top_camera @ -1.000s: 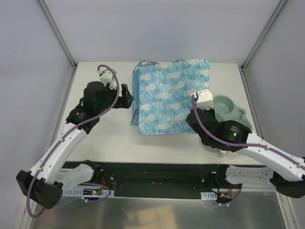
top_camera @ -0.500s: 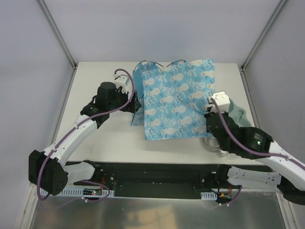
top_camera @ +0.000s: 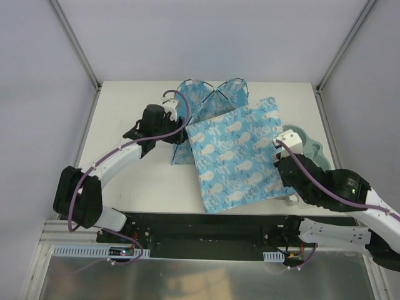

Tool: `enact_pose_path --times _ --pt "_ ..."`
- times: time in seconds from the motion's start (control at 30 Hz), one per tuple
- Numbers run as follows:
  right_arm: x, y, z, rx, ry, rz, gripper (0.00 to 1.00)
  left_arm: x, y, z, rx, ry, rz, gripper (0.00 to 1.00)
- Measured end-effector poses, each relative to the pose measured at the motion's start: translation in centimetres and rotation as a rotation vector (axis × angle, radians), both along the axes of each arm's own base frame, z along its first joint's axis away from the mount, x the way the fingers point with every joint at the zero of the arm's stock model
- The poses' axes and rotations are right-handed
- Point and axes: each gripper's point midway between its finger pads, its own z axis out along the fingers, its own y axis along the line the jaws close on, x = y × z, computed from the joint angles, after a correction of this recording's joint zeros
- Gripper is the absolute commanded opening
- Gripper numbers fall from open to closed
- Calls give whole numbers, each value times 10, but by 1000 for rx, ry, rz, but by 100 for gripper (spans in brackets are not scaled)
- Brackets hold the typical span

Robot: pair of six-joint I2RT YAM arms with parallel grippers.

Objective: Set up the pet tent

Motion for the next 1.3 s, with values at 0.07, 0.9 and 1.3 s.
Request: enact_pose_path --times 0.07,0.9,1.3 --pt "-3 -5 -5 -30 21 3 0 5 -2 -4 4 6 4 22" --pt "36 96 -60 -100 72 136 0 10 -6 3 32 -34 -20 0" --pt "42 156 -83 111 212 406 0 -17 -23 5 -7 -32 -215 0"
